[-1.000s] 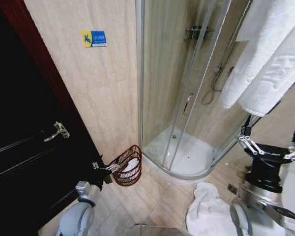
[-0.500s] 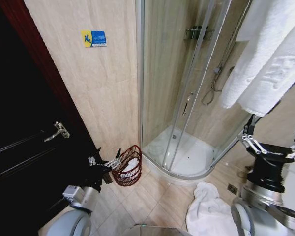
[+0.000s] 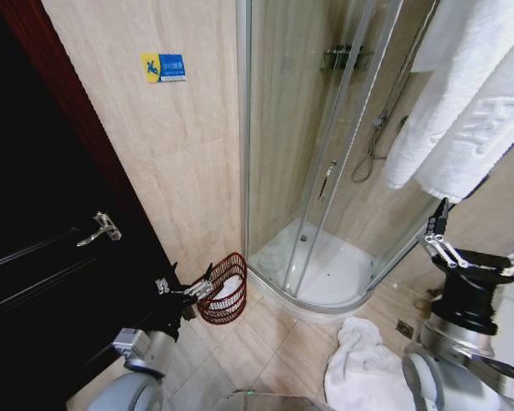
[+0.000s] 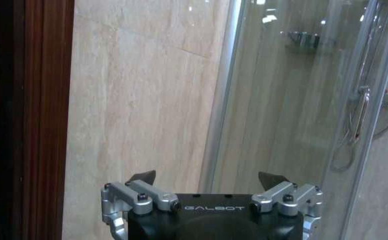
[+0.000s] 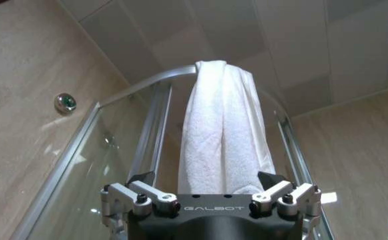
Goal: Discard the used towel into the hamper.
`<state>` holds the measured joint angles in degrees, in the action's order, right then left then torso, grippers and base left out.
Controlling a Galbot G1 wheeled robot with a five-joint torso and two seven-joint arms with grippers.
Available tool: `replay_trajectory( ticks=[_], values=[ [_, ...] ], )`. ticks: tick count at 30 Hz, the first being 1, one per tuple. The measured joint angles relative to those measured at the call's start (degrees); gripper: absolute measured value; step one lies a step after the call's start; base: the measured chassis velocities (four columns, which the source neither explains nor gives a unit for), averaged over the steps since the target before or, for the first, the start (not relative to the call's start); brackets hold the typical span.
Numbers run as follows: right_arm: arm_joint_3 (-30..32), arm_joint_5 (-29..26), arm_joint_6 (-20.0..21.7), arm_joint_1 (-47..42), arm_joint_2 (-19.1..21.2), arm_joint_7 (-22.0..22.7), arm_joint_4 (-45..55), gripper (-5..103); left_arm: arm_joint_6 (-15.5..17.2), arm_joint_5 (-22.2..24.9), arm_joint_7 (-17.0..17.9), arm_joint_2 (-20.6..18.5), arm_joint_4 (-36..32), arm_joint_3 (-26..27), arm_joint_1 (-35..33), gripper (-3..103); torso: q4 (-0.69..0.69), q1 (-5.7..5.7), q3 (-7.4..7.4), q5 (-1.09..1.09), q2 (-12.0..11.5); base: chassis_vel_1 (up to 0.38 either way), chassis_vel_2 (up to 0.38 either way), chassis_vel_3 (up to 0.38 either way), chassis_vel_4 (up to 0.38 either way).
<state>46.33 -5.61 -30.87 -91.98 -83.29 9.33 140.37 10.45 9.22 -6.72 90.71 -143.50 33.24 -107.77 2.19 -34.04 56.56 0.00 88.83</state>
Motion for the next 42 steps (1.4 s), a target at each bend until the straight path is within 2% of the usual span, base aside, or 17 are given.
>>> replay_trajectory(
  ticks=[18,23,26,30,32,35,40,42],
  values=[
    [1.4,-2.1,0.9,-0.2,1.4,0.1,1.3,100,-0.2,-0.8,-0.4,0.7,0.2,-0.7,-0.2,100,0.0,0.0,0.0,0.0,0.0,0.0,0.0,0.0,0.0],
    [3.5,-7.1,0.4,-0.1,3.7,-1.0,1.7,100,-0.3,-0.8,-0.4,0.7,0.2,-0.7,-0.2,100,0.0,0.0,0.0,0.0,0.0,0.0,0.0,0.0,0.0],
    [8.0,-14.3,-1.0,0.6,6.1,-4.0,1.8,100,-0.3,-0.8,-0.4,0.7,0.2,-0.7,-0.1,100,0.0,0.0,0.0,0.0,0.0,0.0,0.0,0.0,0.0],
    [12.7,-18.0,-0.9,1.5,8.4,-4.1,1.1,100,-0.3,-0.8,-0.4,0.6,0.3,-0.7,-0.1,100,0.0,0.0,0.0,-0.01,0.0,0.0,0.0,0.0,0.0],
    [14.0,-18.6,-0.9,1.6,9.1,-4.0,0.7,100,-0.3,-0.8,-0.4,0.6,0.3,-0.7,-0.1,100,0.0,0.0,0.0,-0.01,0.0,0.0,0.0,0.0,0.0],
    [20.6,-20.5,-0.8,2.3,12.1,-2.2,-0.9,100,-0.3,-0.8,-0.4,0.6,0.3,-0.7,-0.1,100,0.0,0.0,0.0,-0.02,0.0,0.0,0.0,0.0,0.0],
    [28.1,-23.0,-0.8,3.8,15.1,-3.0,-2.5,100,-0.3,-0.8,-0.4,0.6,0.3,-0.7,-0.1,100,0.0,0.0,0.0,0.0,0.0,0.0,0.0,0.0,0.0],
    [29.3,-23.4,-0.6,4.2,15.9,-3.0,-2.7,100,-0.3,-0.8,-0.4,0.6,0.3,-0.7,-0.1,100,0.0,0.0,0.0,-0.02,0.0,0.0,0.0,0.0,0.0]
  ],
)
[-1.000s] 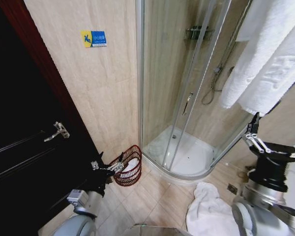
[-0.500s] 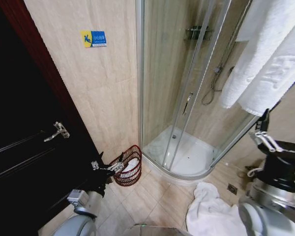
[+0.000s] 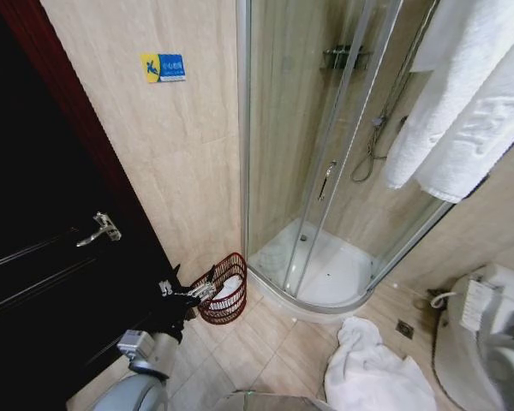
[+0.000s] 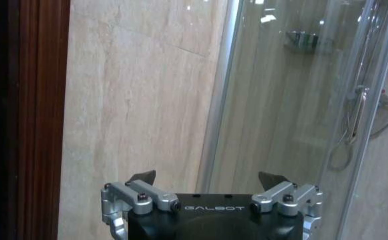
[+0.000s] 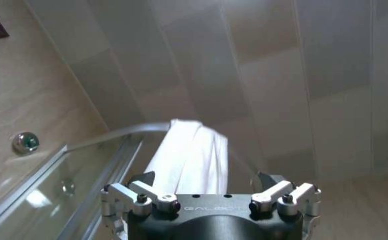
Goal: Discard the used towel into the hamper.
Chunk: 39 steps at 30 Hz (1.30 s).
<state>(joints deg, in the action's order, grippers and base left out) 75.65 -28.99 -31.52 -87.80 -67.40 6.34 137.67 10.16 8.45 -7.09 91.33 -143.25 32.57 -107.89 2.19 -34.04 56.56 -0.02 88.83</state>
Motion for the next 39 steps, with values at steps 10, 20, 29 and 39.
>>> replay_trajectory(
  ticks=[10,20,29,39],
  values=[
    [2.5,-1.9,0.4,-0.5,0.0,-0.6,0.6,100,0.0,0.0,0.0,0.0,0.0,0.0,0.0,100,0.0,0.0,0.0,0.01,0.0,0.0,0.0,0.0,0.0],
    [3.1,-4.0,2.0,-0.4,0.4,-1.8,0.8,100,0.0,0.0,0.0,0.0,0.0,0.0,0.0,100,0.01,0.0,0.0,0.02,0.0,0.0,0.0,0.0,0.0],
    [3.3,-5.6,1.8,-0.7,0.2,-3.1,0.9,100,0.0,0.0,0.0,0.0,0.0,0.0,0.0,100,0.0,0.0,0.0,0.02,0.0,0.0,0.0,0.0,0.0],
    [3.5,-6.7,2.3,-0.4,1.0,-3.7,0.8,100,0.0,0.0,0.0,0.0,0.0,0.0,0.0,100,0.0,0.0,0.0,0.02,0.0,0.0,0.0,0.0,0.0]
  ],
)
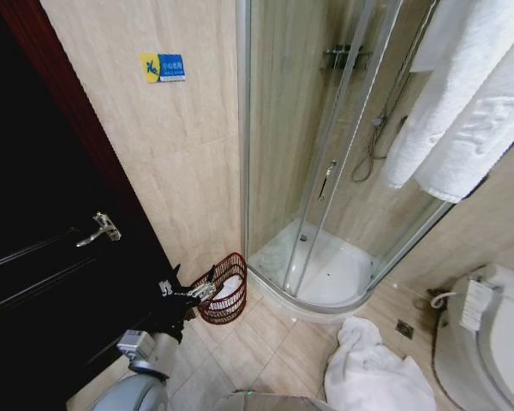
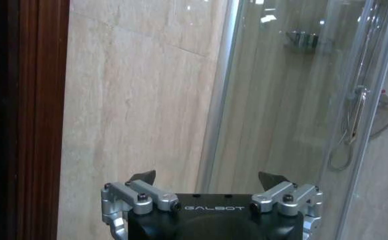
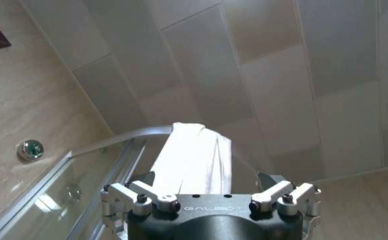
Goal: Discard the used towel into the hamper.
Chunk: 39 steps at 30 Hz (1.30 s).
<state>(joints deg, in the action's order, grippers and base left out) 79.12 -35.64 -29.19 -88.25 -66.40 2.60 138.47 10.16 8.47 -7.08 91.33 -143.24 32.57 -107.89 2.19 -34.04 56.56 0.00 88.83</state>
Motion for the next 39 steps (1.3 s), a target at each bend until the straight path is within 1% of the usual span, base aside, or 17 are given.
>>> replay_trajectory(
  ticks=[5,13,24,32,35,36,38,39],
  values=[
    [-1.8,0.5,1.0,0.5,0.9,0.0,0.6,100,0.0,0.0,0.0,0.0,0.0,0.0,0.0,100,0.01,0.0,0.0,-0.01,0.0,-0.01,-0.008,0.012,0.009],
    [-0.5,-2.1,2.6,0.2,2.2,0.1,1.9,100,0.0,0.0,0.0,0.0,0.0,0.0,0.0,100,0.0,0.0,0.0,0.0,0.0,-0.038,-0.026,0.04,0.028],
    [1.6,-4.8,2.0,-0.3,2.8,-1.1,0.7,100,0.0,0.0,0.0,0.0,0.0,0.0,0.0,100,0.01,0.0,0.0,0.01,0.0,-0.026,-0.032,0.032,0.03],
    [1.9,-5.9,2.0,0.4,4.1,-1.7,-0.9,100,0.0,0.0,0.0,0.0,0.0,0.0,0.0,100,0.0,0.0,0.0,-0.01,0.0,-0.114,-0.117,0.134,0.121],
    [1.2,-8.2,0.8,2.0,6.0,-4.5,-2.2,100,0.0,0.0,0.0,0.0,0.0,0.0,0.0,100,-0.01,0.0,0.0,-0.05,0.0,-0.1,-0.124,0.084,0.093],
    [1.2,-8.2,0.8,2.0,6.0,-4.5,-2.2,100,0.0,0.0,0.0,0.0,0.0,0.0,0.0,100,-0.01,0.0,0.0,-0.05,0.0,-0.07,-0.116,0.082,0.065],
    [0.1,-9.2,0.6,3.8,8.0,-5.4,-3.2,100,0.0,0.0,0.0,0.0,0.0,0.0,0.0,100,0.0,0.0,0.0,-0.04,0.0,-0.056,-0.074,0.032,0.041],
    [-0.4,-9.7,0.7,4.8,9.0,-5.5,-3.7,100,0.0,0.0,0.0,0.0,0.0,0.0,0.0,100,0.0,0.0,0.0,0.0,0.0,0.0,0.0,0.0,0.0]
  ],
)
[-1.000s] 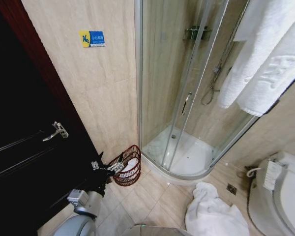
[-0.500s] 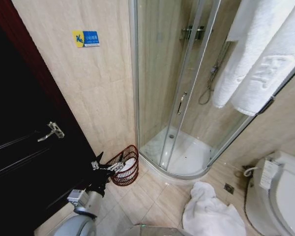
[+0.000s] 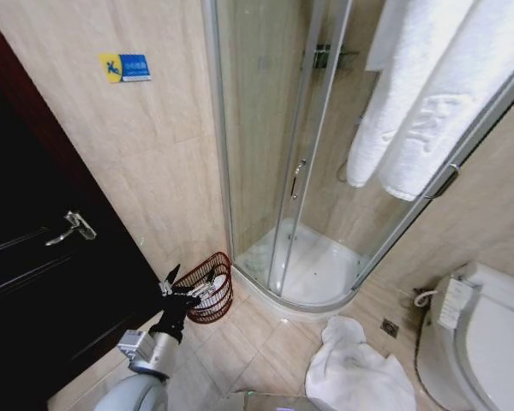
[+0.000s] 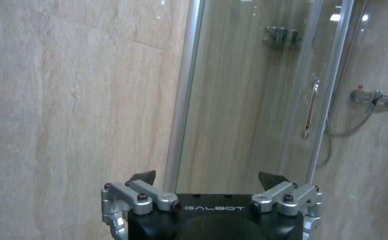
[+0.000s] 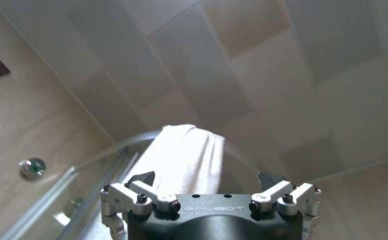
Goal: Discard the used towel into the hamper.
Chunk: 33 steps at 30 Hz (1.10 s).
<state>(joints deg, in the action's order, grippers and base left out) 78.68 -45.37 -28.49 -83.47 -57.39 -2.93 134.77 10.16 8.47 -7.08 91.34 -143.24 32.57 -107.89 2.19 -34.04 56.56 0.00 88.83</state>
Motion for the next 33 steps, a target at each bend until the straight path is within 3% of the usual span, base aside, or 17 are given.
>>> replay_trajectory(
  ticks=[13,19,22,28,33],
  values=[
    [-5.5,-4.2,5.0,16.0,15.2,0.4,-12.1,100,0.0,0.0,0.0,0.0,0.0,0.0,0.0,100,0.01,0.0,0.0,-0.02,0.0,0.021,0.01,-0.01,-0.008],
    [-11.9,-6.2,7.5,23.6,17.6,0.9,-15.3,100,0.0,0.0,0.0,0.0,0.0,0.0,0.0,100,0.0,0.0,0.01,-0.02,0.0,0.0,0.0,0.0,0.0],
    [-15.4,-5.9,10.9,28.6,18.9,2.5,-16.9,100,0.0,0.0,0.0,0.0,0.0,0.0,0.0,100,0.01,0.0,0.0,0.02,0.0,0.062,0.059,0.057,0.048],
    [-17.6,-4.5,14.4,35.3,21.0,4.2,-20.0,100,0.0,0.0,0.0,0.0,0.0,0.0,0.0,100,0.0,0.0,0.0,0.01,0.0,0.071,0.085,0.08,0.069],
    [-18.5,-5.2,16.7,40.7,23.7,2.9,-23.6,100,0.0,0.0,0.0,0.0,0.0,0.0,0.0,100,0.01,-0.01,0.01,-0.02,0.0,0.086,0.097,0.101,0.104]
  ],
)
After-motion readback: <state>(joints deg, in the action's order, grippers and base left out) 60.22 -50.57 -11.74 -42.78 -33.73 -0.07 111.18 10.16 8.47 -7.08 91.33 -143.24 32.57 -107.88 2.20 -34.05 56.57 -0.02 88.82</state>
